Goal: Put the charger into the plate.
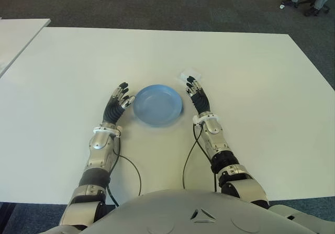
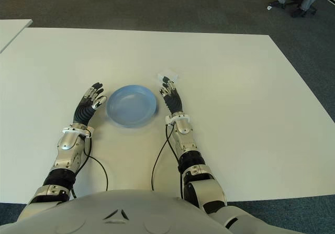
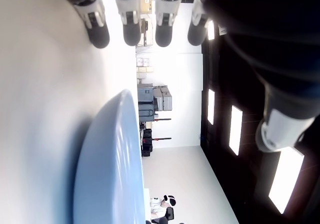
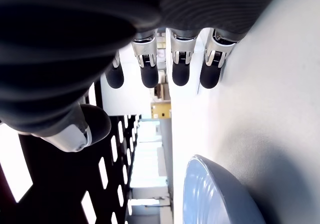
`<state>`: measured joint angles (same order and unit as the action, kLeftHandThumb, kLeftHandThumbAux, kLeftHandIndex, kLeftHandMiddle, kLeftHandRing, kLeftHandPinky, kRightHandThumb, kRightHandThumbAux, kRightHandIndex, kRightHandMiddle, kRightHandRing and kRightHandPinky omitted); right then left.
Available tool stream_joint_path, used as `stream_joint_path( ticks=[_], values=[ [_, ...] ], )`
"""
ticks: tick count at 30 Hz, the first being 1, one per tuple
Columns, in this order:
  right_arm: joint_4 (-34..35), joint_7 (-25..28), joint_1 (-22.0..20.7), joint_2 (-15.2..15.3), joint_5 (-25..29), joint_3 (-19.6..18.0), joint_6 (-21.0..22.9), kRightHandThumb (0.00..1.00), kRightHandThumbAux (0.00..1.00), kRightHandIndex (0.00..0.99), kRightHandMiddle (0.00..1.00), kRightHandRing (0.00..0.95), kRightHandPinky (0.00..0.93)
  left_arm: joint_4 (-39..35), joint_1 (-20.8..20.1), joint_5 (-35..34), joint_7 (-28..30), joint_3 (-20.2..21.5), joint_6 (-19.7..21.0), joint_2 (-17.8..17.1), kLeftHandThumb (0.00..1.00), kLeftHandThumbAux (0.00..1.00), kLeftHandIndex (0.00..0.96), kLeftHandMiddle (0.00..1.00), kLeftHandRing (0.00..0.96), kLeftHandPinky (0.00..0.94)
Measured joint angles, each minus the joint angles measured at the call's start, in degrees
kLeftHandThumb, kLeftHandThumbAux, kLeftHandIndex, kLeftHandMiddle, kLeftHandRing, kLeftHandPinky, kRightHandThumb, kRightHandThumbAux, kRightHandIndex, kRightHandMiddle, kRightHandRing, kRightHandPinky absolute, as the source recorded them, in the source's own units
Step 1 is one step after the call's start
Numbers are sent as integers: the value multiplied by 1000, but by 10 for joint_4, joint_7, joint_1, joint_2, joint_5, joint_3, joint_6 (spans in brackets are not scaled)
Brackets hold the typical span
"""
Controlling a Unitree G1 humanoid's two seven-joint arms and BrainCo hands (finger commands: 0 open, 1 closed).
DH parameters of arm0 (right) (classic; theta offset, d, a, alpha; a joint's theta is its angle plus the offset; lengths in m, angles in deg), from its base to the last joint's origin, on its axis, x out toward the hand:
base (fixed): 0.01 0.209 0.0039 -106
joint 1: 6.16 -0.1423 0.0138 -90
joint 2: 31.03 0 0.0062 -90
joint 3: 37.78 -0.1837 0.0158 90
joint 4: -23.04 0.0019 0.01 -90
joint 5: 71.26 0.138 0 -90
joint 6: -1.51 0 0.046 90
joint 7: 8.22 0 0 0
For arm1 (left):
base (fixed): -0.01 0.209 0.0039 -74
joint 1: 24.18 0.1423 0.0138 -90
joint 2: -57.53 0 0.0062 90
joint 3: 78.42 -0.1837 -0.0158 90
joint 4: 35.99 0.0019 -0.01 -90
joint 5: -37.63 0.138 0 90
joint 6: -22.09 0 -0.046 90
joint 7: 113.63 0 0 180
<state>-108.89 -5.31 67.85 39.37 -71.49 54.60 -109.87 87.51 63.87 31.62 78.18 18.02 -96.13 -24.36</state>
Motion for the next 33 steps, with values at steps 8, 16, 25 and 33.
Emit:
stream_joint_path(
  ticks=[8,16,25,33],
  values=[
    [-12,2,-10,1,0,-2,3,0,549,0,45,45,53,25,-21,7,-16,-1,-1,3,0,547,0,35,15,10],
    [-42,12,-34,9,5,-14,3,0,583,0,51,52,65,57,-50,15,-30,-5,0,10,0,544,0,35,17,12],
    [-79,22,-57,18,7,-26,-4,0,611,2,67,61,77,105,-87,24,-41,-7,-11,21,0,546,0,31,13,10],
    [8,18,2,21,6,-28,-4,34,678,8,71,69,102,143,-114,29,-52,-7,-13,30,0,554,0,25,8,2]
  ],
)
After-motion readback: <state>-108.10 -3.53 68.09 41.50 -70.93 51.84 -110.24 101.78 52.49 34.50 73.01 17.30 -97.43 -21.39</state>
